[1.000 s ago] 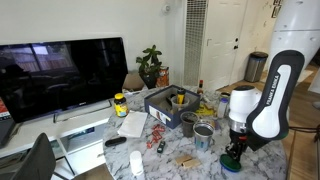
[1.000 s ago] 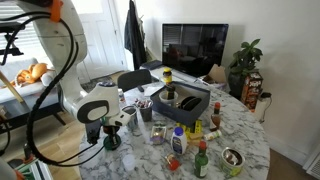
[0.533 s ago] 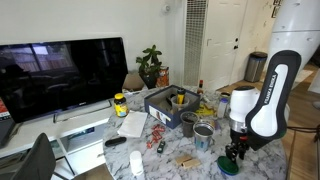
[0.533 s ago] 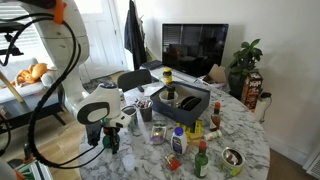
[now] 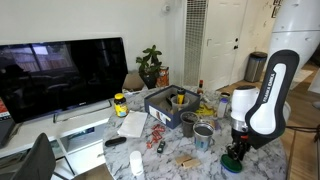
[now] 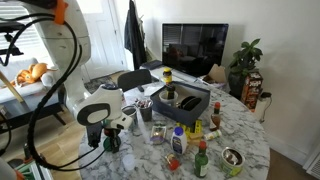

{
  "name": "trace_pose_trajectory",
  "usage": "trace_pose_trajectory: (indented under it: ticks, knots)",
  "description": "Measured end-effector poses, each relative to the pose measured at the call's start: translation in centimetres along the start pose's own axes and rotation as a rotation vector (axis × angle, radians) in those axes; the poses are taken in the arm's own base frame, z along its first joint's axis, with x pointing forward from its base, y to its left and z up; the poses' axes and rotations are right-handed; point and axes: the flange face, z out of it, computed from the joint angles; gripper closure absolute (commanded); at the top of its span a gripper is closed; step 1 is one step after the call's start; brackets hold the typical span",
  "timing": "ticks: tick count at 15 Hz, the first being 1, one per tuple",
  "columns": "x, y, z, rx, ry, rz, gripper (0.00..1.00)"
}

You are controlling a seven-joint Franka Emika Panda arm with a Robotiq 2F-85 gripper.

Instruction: Put the green lid on top of the blue lid then stack them up together

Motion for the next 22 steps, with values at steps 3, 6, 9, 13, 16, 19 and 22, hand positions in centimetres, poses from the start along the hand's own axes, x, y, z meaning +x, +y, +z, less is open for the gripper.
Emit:
trace_pose_trajectory:
  ticks: [3,6,9,13,16,19,22]
  knots:
    - [0.0,0.1,0.1,0.003,-0.003,0.0,0.99]
    - [0.0,0.2,0.2,0.005,-0.007,0.001,0.99]
    - [0.0,0.2,0.4,0.005,-0.011,0.0,0.99]
    - [0.0,0.2,0.5,0.004,-0.013,-0.002,1.0]
    - [0.1,0.0,0.4,0.006,-0.009,-0.004,0.74]
    - [0.1,-0.3,0.1,0.005,-0.002,-0.014,0.63]
    - [0.2,-0.8,-0.5,0.004,0.016,-0.027,0.41]
